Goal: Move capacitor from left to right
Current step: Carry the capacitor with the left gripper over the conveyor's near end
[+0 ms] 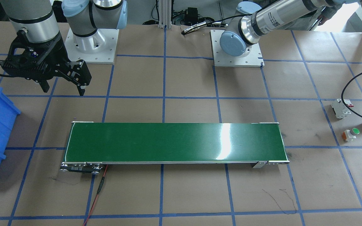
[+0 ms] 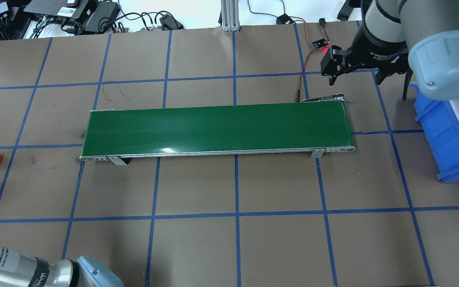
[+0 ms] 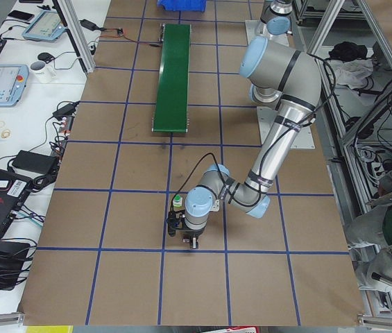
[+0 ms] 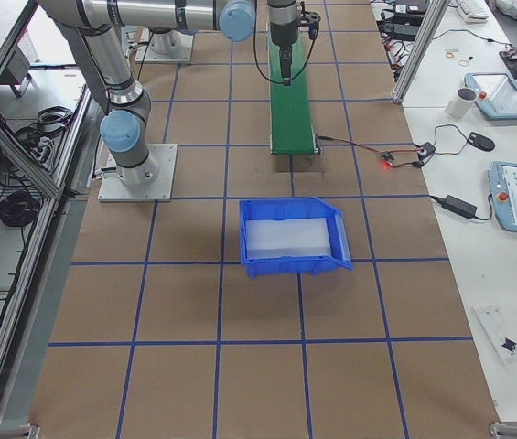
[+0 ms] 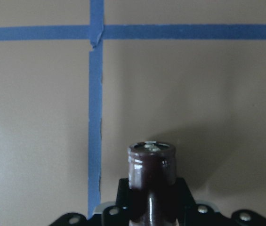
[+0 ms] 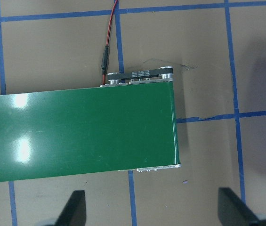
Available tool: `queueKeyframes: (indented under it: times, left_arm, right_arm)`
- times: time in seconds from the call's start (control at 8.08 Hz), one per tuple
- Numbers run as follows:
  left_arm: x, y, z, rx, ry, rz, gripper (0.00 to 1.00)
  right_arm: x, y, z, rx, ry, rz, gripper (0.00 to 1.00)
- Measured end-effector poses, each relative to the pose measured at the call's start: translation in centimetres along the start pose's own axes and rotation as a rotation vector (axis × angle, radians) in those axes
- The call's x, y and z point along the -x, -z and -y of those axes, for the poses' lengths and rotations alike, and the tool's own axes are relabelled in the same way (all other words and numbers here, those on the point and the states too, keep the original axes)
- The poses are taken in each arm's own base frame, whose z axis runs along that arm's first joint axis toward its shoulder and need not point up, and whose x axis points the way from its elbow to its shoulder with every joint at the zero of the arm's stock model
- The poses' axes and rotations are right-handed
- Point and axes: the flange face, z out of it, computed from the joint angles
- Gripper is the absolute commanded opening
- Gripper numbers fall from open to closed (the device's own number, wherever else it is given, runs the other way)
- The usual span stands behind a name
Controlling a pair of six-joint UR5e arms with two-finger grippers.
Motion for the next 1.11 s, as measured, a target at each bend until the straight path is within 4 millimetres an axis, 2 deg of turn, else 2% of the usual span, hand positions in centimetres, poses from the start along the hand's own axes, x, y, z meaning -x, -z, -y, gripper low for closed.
queueKeyframes:
  times: [0.25, 0.5, 0.62, 0.87, 0.99, 1.11]
  left_arm:
    - [0.5, 2.5, 0.1, 0.017, 0.004, 0.079, 0.00]
    - [0.0, 7.8, 0.6, 0.025, 0.001, 0.155, 0.00]
    - [-2.0, 10.7, 2.1, 0.011, -0.016, 0.168, 0.00]
    - [-9.9, 15.8, 6.2, -0.017, -0.040, 0.159, 0.00]
    - [-14.1, 17.5, 7.1, -0.021, -0.054, 0.149, 0.00]
    - [-17.8, 18.3, 7.0, -0.012, -0.056, 0.140, 0.00]
  right_arm:
    - [0.1, -0.1, 0.0, 0.002, -0.005, 0.009, 1.00]
    - [0.2, -0.1, -0.1, 0.003, -0.003, 0.014, 1.00]
    - [0.2, -0.1, -0.1, 0.003, -0.002, 0.016, 1.00]
    - [0.2, -0.2, -0.1, 0.006, 0.001, 0.018, 1.00]
    - [0.3, -0.3, -0.1, 0.008, 0.001, 0.023, 1.00]
    - [0.3, -0.3, -0.2, 0.009, 0.000, 0.029, 1.00]
